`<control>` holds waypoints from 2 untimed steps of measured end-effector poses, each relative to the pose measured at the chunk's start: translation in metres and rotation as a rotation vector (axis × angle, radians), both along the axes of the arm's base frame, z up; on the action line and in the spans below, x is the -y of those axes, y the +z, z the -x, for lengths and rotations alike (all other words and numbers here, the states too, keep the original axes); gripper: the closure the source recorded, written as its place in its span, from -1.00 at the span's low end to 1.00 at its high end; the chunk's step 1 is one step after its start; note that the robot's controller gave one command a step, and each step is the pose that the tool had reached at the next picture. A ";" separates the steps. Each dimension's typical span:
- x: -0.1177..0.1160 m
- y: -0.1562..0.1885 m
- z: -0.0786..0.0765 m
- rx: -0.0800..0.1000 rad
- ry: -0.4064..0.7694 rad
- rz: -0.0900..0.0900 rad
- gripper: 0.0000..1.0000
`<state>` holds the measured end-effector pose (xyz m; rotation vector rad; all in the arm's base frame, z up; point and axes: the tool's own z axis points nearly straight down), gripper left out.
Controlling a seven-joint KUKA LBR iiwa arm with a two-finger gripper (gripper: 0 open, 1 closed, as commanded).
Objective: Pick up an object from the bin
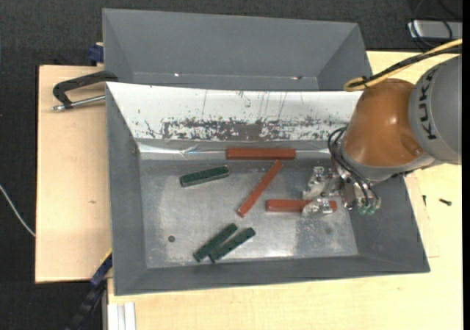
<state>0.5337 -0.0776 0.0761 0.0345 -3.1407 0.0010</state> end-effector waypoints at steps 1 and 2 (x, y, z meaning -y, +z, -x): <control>0.000 0.000 0.000 0.000 0.000 0.000 1.00; 0.017 0.140 -0.029 0.007 0.038 0.000 1.00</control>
Offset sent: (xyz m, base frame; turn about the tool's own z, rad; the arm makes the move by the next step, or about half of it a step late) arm 0.0270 -0.0170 0.1385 -0.0380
